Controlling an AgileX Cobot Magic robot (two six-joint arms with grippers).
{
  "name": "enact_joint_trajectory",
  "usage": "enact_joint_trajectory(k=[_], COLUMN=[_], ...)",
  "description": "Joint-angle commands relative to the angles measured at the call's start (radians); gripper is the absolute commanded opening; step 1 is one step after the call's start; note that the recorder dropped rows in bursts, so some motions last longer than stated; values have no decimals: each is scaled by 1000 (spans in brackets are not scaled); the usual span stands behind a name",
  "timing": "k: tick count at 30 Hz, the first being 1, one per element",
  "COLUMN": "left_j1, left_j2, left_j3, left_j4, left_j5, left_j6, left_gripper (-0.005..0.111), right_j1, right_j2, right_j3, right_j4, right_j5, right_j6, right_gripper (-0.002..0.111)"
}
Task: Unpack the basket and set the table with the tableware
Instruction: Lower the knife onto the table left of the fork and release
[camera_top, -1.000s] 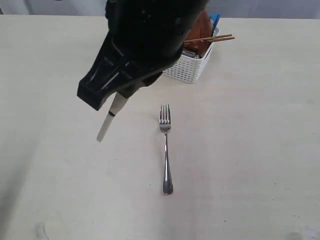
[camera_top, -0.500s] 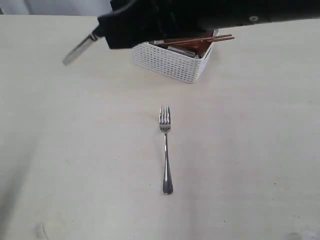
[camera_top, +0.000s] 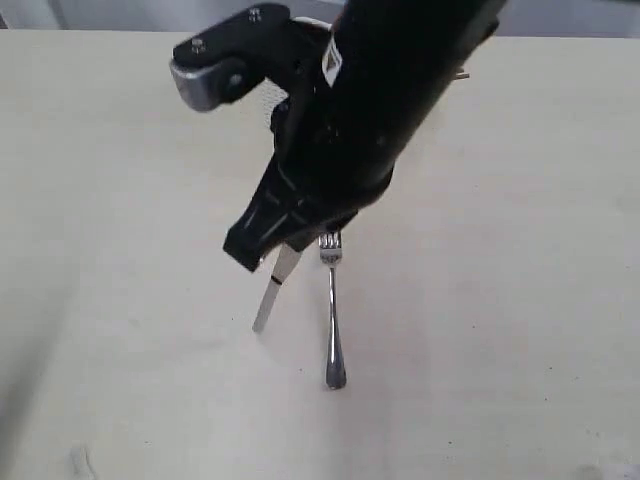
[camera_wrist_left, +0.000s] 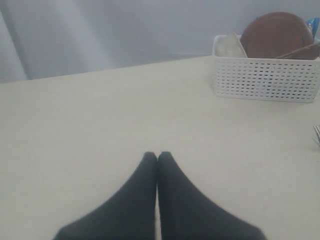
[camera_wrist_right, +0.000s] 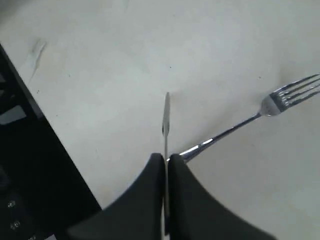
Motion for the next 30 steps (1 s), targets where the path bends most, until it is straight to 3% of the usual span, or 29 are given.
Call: enact_joint_trajectory(k=[1, 3, 5, 13, 30], left_j1=[-6, -6, -6, -6, -6], left_j2=[-3, -3, -3, -3, -3], left_j3=[2, 2, 2, 2, 2], left_j4=[3, 3, 3, 3, 3], left_j5=[1, 1, 1, 1, 1], left_j6=[0, 0, 0, 0, 0], left_gripper=[0, 0, 0, 0, 0], right_j1=[-70, -118, -132, -137, -276], right_j2=[53, 101, 134, 293, 536], right_j3=[-167, -180, -180, -166, -168], right_j4=[78, 304, 353, 366, 419], right_j5=[89, 89, 89, 89, 89], right_j6=[-82, -207, -235, -317, -338], right_gripper=[0, 0, 0, 0, 0])
